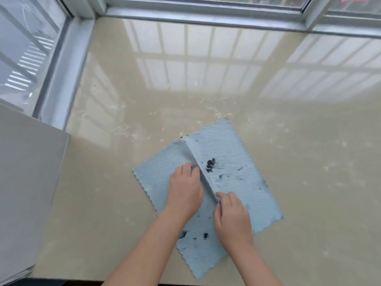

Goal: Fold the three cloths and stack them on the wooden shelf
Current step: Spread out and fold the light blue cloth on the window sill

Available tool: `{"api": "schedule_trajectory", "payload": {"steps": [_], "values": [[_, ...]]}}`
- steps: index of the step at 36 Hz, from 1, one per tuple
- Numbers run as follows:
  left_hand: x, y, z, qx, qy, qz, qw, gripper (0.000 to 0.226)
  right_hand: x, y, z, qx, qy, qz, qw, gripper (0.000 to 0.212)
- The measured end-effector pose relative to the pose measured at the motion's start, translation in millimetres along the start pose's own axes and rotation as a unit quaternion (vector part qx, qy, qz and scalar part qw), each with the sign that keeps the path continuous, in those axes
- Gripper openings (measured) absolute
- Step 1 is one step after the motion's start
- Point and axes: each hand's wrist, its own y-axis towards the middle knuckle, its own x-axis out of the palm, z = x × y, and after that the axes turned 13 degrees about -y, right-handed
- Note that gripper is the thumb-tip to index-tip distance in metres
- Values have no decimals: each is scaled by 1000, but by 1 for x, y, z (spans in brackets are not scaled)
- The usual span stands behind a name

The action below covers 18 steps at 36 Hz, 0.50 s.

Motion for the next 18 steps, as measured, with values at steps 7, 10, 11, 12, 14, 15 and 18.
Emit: {"api": "schedule_trajectory", "payload": {"steps": [7,10,11,12,14,15,18], "values": [[12,11,-1,72,-3,-57,996,39,2,-3,-2,-18,7,4,1000,30],[12,10,-4,86,2,-46,995,39,0,3,1,-10,3,29,1000,30],[11,9,-4,86,4,-39,996,39,0,6,4,-6,2,32,999,32],[11,8,-5,80,12,-31,996,39,2,8,6,-7,2,29,1000,35],[13,5,-5,52,27,-13,998,41,7,15,14,-13,0,7,1000,42],[14,3,-4,25,32,-8,999,43,10,19,19,-16,-1,-8,1000,45],[22,-3,-5,-63,36,-5,997,54,19,32,38,-15,-12,-56,998,51]]}}
